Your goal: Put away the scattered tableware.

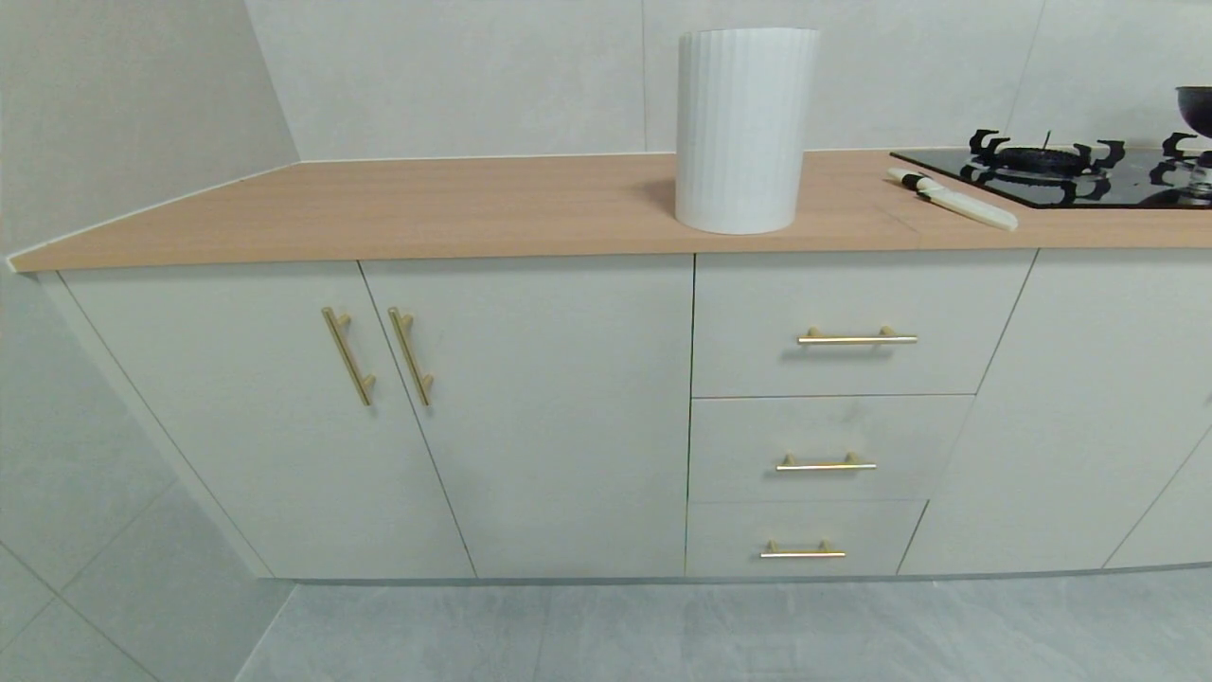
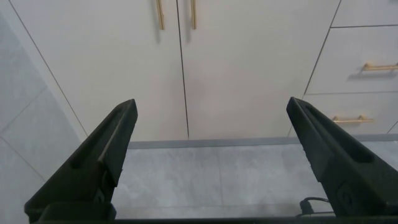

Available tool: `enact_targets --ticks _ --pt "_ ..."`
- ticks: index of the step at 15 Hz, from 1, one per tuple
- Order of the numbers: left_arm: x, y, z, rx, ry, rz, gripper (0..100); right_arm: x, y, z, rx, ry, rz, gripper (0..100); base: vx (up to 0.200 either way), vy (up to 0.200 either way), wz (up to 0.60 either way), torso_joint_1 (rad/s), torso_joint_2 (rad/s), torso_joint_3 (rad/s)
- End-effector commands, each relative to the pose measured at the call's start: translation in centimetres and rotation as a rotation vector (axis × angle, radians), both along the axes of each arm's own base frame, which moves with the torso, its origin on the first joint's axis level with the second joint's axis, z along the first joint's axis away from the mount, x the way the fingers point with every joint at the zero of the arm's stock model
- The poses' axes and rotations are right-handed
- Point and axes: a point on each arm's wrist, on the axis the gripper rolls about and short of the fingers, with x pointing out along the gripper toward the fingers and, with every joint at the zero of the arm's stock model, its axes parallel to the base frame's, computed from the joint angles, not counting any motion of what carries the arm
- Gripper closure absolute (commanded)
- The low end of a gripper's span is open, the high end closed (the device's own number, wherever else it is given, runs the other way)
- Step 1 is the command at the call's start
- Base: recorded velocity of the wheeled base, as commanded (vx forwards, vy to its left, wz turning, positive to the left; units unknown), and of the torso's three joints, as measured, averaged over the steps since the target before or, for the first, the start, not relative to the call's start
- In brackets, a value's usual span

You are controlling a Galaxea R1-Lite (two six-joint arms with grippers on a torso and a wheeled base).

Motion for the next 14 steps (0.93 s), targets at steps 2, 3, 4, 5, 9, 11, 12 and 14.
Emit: enact_targets --ticks 2,3,4,5,9,11,12,14 --pt "0.00 0.00 0.00 -0.001 0.000 -0.001 0 0.02 0.00 0.00 0.001 0.004 0.000 0 0.000 0.000 0.00 0.000 0.00 0.000" --pt "0.00 0.00 0.00 -0.001 0.000 -0.001 0 0.02 0.00 0.00 0.001 0.004 0.000 0 0.000 0.000 0.00 0.000 0.00 0.000" --pt "0.00 0.00 0.00 -0.001 0.000 -0.001 0 0.02 0.00 0.00 0.001 0.004 0.000 0 0.000 0.000 0.00 0.000 0.00 0.000" --pt "0.00 0.00 0.00 -0.003 0.000 -0.001 0 0.02 0.00 0.00 0.001 0.004 0.000 0 0.000 0.000 0.00 0.000 0.00 0.000" --pt "0.00 0.00 0.00 -0.003 0.000 -0.001 0 0.02 0.00 0.00 0.001 0.004 0.000 0 0.200 0.000 0.00 0.006 0.00 0.001" --pt "0.00 0.00 0.00 -0.003 0.000 -0.001 0 0.02 0.00 -0.02 0.001 0.005 0.000 0 0.200 0.000 0.00 0.005 0.00 0.005" --pt "0.00 0.00 0.00 -0.001 0.000 -0.001 0 0.02 0.00 0.00 0.001 0.004 0.000 0 0.200 0.000 0.00 0.002 0.00 0.002" --pt "0.00 0.00 0.00 -0.003 0.000 -0.001 0 0.02 0.00 0.00 0.001 0.004 0.000 0 0.200 0.000 0.00 0.002 0.00 -0.002"
